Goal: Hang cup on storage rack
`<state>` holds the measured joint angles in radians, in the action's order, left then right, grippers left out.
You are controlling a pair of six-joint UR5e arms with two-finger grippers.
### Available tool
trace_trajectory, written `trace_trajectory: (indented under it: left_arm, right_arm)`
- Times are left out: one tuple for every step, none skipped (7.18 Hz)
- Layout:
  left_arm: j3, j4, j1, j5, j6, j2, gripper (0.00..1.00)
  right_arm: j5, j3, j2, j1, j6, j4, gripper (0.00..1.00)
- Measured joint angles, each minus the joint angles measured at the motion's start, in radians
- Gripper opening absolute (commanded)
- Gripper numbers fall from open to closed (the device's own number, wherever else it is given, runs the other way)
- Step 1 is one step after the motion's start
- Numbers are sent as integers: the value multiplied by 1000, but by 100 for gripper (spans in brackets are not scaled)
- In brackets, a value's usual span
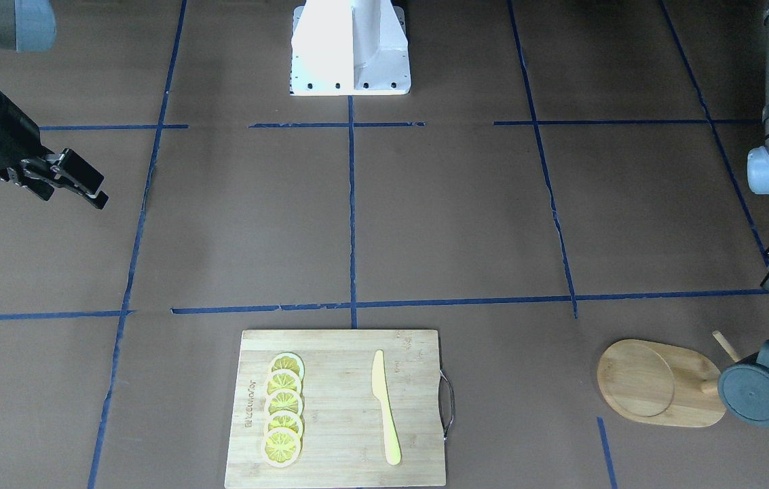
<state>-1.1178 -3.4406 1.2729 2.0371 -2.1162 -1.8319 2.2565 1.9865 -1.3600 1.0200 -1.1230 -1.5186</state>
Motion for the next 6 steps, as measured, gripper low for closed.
trace_trajectory:
  left_arm:
    - [0, 31, 4, 5, 262, 26, 100]
    - [-2, 104, 15, 21, 532, 41, 100]
    - [-3, 213, 46, 61, 786, 46, 100]
    - [-4, 348, 89, 107, 1025, 44, 100]
    - [-6, 495, 130, 137, 1255, 39, 99]
    - [-9, 635, 166, 150, 1452, 29, 99]
  right_arm:
    - [0, 0, 0, 1, 1, 0, 100]
    - [1, -3, 0, 2, 4, -1, 100]
    - [0, -7, -2, 9, 11, -2, 100]
    - [0, -13, -8, 23, 32, -3, 100]
    - [0, -17, -22, 40, 71, -3, 100]
    - [5, -24, -43, 63, 126, -4, 100]
